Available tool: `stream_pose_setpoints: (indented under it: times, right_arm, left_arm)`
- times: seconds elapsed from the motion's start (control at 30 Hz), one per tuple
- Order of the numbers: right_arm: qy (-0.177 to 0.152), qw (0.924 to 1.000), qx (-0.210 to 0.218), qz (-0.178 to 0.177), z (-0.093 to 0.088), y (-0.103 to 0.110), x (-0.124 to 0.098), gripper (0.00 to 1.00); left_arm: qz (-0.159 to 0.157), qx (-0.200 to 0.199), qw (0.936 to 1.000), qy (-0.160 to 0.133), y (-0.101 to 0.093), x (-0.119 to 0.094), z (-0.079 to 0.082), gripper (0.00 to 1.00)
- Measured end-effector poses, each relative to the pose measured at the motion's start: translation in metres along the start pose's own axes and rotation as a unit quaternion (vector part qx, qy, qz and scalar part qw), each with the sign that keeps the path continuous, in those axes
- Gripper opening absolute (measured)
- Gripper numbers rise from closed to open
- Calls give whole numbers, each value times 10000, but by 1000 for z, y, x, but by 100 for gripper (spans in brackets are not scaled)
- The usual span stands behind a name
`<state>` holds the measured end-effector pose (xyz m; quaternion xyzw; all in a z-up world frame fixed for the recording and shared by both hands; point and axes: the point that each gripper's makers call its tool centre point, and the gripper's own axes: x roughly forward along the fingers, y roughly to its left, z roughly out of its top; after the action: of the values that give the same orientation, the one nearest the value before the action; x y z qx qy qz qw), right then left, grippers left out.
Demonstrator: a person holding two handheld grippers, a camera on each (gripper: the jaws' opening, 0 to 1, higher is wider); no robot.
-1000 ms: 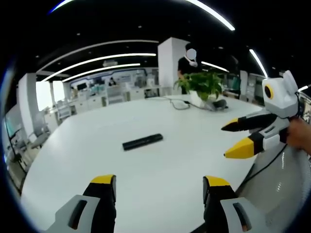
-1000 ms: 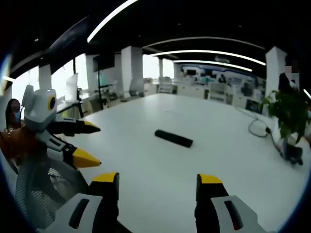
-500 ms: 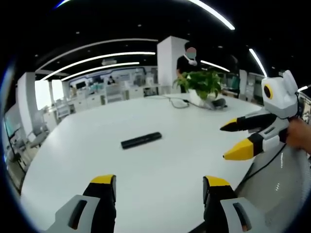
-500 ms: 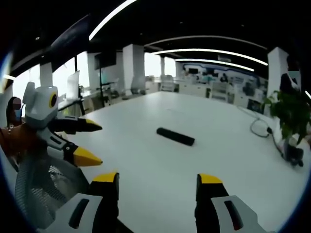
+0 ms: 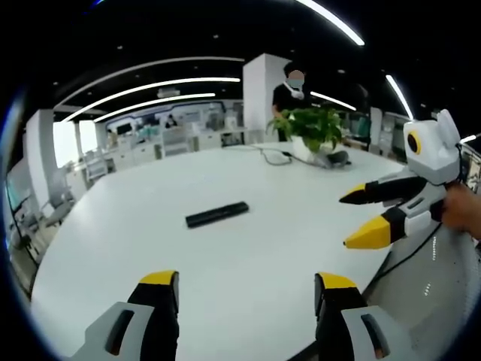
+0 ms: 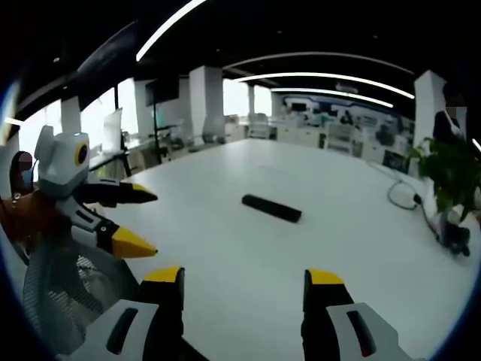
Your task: Press the specified remote control buttons in sequence, fully releasing each button before pressing the next.
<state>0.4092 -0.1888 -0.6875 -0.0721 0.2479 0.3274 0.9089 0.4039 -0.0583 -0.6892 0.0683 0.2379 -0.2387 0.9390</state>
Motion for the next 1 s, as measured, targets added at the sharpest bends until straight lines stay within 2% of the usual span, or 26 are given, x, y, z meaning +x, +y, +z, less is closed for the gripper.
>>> stream_pose_setpoints:
  times: [0.27,0.53,0.77,1.0]
  right_arm:
    - [18,10000,1,1,1,-1,1,62]
    - [-133,9998,127,-62,11,-8,0,63]
    - [-99,9998,181,-28,11,-9,1,63]
    - [-155,9998,105,-31,23,-16,5,63]
  left_arm:
    - [-41,-22,10000,-4,0,1,2,76]
    - [64,-145,9997,-191,9,2,14,77]
    - [24,-120,9997,-223,9,2,18,78]
    - [105,-114,9996,-227,25,4,25,79]
